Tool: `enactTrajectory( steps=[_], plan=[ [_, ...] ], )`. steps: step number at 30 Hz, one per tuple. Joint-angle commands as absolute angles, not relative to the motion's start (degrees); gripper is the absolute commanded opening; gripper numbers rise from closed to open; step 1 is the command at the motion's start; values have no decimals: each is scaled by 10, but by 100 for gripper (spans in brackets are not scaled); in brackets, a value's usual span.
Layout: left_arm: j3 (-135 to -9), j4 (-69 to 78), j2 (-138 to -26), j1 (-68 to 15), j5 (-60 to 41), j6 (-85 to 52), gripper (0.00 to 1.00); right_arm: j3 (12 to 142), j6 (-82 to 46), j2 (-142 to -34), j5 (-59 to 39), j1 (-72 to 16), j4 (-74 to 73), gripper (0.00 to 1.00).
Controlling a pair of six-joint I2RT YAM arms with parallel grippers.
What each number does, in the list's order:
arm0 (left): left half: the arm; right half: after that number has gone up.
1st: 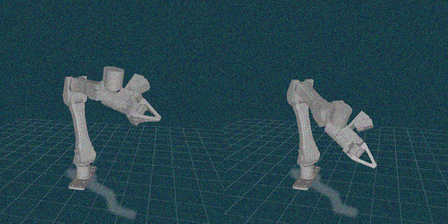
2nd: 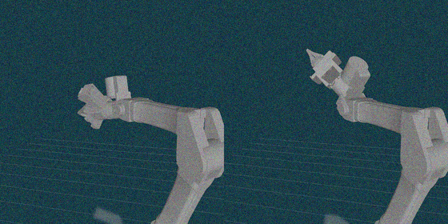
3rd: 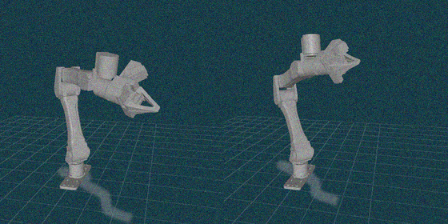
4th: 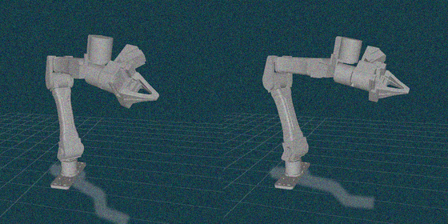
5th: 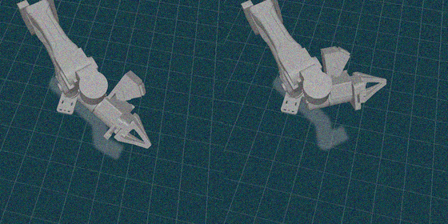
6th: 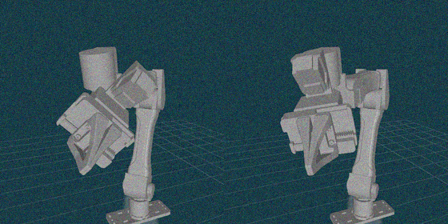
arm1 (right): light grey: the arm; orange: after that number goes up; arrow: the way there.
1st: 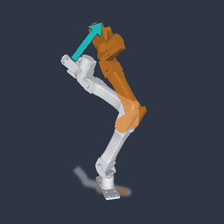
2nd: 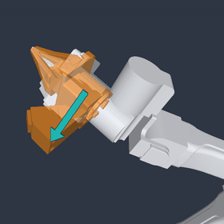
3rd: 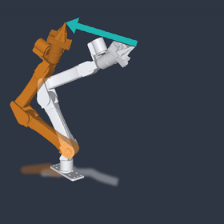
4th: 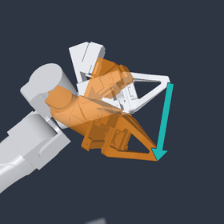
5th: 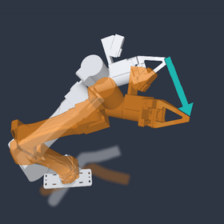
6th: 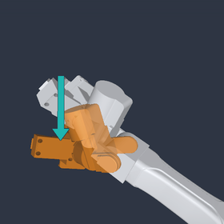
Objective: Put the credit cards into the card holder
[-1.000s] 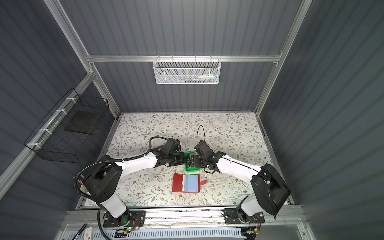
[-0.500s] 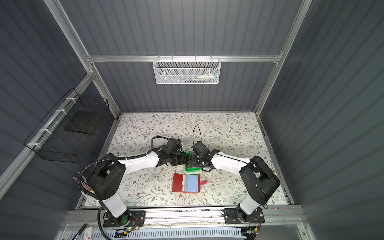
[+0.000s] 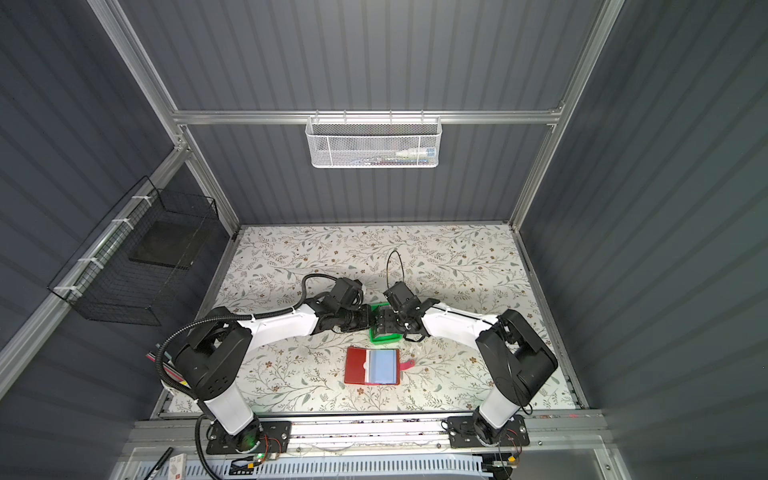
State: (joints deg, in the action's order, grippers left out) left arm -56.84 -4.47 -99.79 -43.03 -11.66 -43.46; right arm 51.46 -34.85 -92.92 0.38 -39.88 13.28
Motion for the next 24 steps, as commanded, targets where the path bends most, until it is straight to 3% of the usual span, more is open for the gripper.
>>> enactTrajectory(
  steps=[1,24],
  plan=[
    [-559,-51,-1010,-427,-118,-425,13,517,-342,-914,20,-390,140,82],
    [-561,-26,-1036,-426,-139,-437,18,513,-338,-849,11,-381,164,81]
  ],
)
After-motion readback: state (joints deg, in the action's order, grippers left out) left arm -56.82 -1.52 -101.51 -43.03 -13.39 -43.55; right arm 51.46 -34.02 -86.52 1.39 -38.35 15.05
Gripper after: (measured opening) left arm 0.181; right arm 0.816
